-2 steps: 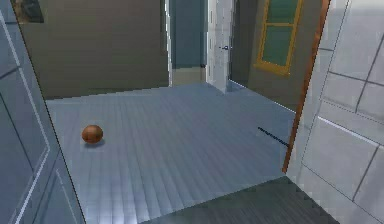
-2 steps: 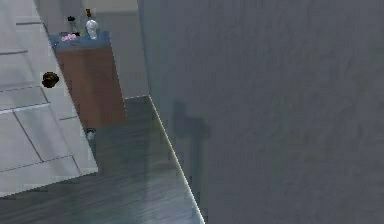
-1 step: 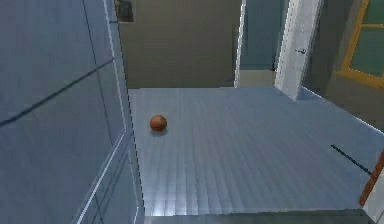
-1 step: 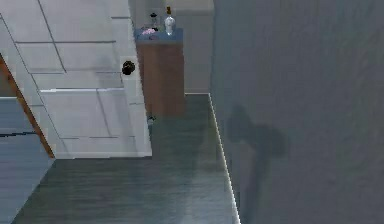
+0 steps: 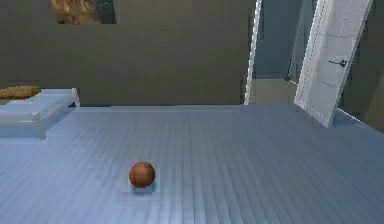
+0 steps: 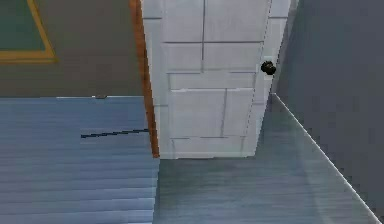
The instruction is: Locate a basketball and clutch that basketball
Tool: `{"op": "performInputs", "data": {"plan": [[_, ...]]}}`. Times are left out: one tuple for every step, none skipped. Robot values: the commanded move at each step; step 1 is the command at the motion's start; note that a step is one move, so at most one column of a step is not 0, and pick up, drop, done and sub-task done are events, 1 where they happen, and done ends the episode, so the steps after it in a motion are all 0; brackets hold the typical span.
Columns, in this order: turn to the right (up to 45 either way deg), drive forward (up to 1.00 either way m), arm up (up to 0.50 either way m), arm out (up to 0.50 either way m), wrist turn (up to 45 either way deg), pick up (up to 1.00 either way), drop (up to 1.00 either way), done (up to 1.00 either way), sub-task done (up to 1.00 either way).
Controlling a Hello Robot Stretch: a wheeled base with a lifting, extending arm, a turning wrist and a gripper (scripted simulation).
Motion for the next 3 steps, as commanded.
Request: {"op": "performInputs", "data": {"plan": [[0.0,0.40,0.00,0.00,0.0,0.00,0.00,0.00,0.00],[-30.0,0.00,0.00,0.00,0.0,0.00,0.00,0.00,0.00],[0.0,0.25,0.00,0.00,0.0,0.00,0.00,0.00,0.00]]}}
